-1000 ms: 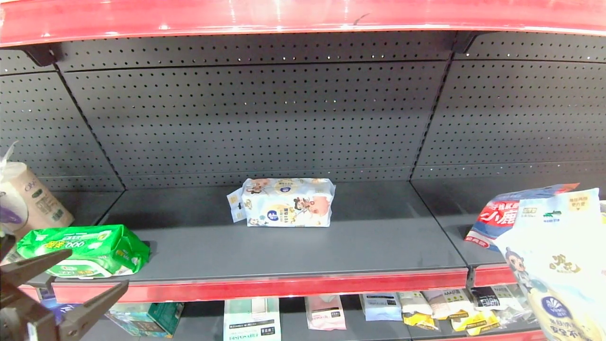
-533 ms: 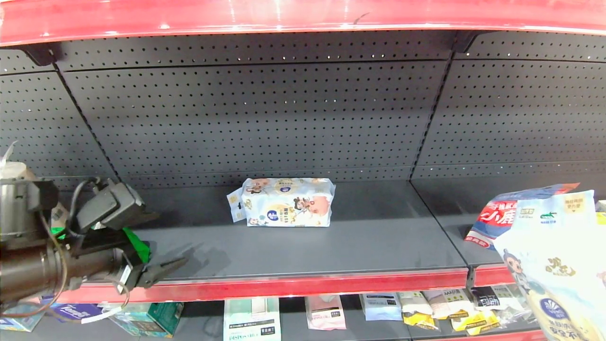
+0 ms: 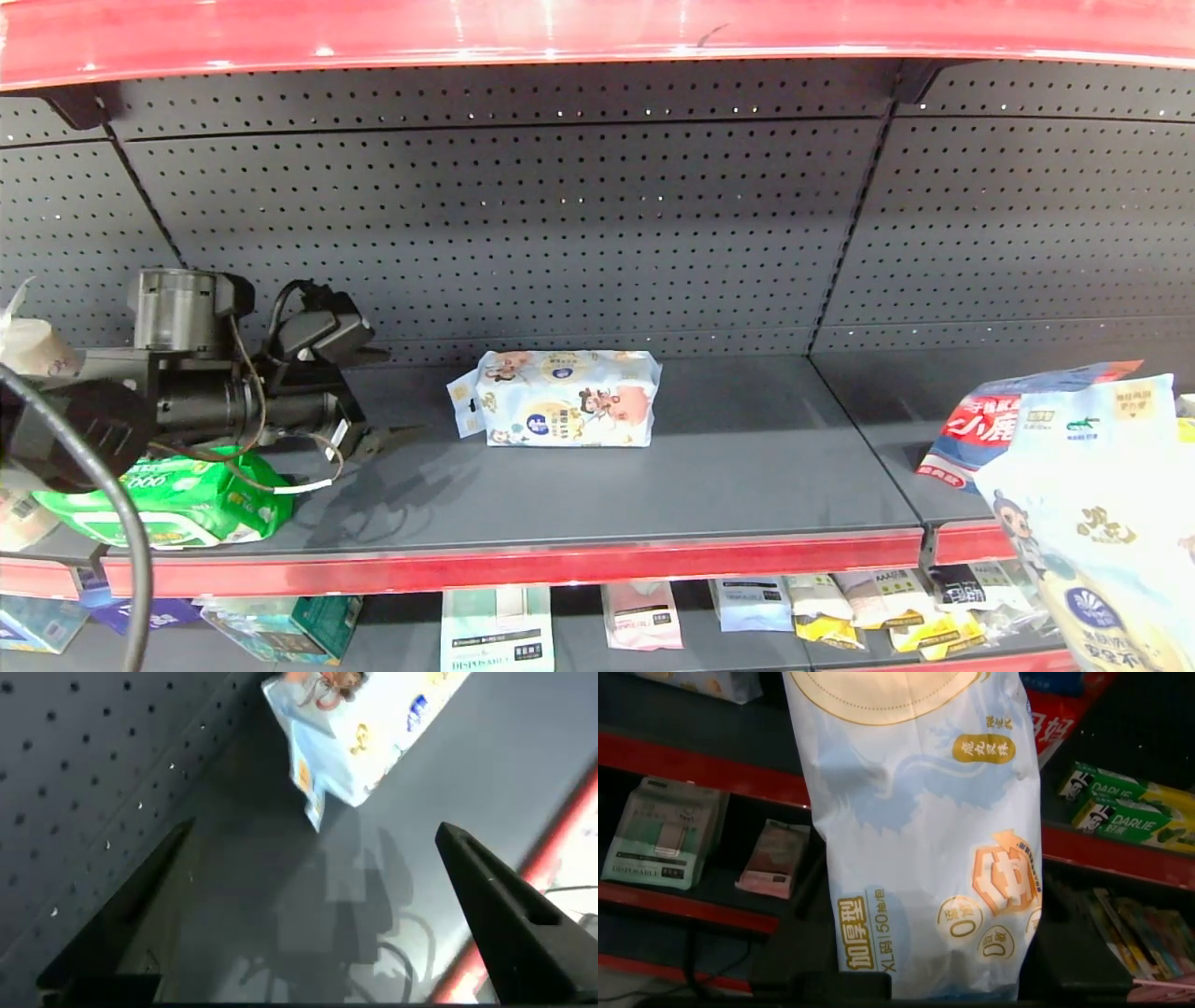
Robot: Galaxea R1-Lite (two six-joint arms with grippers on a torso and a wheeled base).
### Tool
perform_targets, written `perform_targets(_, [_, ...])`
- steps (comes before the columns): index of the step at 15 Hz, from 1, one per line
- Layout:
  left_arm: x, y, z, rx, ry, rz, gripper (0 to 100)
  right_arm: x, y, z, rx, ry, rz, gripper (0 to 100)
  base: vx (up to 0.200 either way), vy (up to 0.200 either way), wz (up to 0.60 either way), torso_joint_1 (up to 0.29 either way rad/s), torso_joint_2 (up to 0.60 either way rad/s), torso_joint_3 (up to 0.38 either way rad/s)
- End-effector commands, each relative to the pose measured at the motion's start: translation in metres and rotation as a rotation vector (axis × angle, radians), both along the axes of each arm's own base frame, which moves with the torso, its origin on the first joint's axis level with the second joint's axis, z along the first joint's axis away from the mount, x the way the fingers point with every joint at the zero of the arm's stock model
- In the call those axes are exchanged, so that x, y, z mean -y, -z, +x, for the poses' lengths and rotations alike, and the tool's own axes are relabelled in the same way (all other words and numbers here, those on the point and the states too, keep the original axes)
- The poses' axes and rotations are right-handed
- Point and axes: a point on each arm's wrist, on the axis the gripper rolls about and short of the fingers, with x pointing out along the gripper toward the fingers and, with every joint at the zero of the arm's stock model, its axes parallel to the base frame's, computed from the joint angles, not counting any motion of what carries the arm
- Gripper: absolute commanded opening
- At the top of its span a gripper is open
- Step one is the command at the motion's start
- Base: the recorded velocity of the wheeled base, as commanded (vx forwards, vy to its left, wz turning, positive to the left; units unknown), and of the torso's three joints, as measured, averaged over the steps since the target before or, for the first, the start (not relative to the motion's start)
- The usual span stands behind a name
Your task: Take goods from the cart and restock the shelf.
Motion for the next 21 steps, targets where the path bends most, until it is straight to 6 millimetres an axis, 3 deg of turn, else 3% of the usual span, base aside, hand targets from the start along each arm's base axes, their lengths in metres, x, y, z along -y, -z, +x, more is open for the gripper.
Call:
perform_targets(1, [0.01,0.012,0.03,-0.038,0.027,0.004,100,0.0,0.0,0.0,-0.002,0.0,0.0,0,0.0,0.0,0.0,0.0,0.0,0.0])
perform_targets(9, [0.04,0.023,0.082,-0.055,0.093,0.005,100,0.0,0.0,0.001,-0.018,0.003,0.0,0,0.0,0.0,0.0,0.0,0.0,0.0])
perform_targets(16, [0.069,0.013,0.103,-0.11,0.154,0.013,100,0.0,-0.001,0.003,-0.033,0.0,-0.014,0,0.0,0.0,0.0,0.0,0.0,0.0])
perform_targets(21, [0.076,0.024,0.107,-0.146,0.169,0.019,100,0.0,-0.001,0.003,-0.035,0.0,-0.014,0,0.0,0.0,0.0,0.0,0.0,0.0])
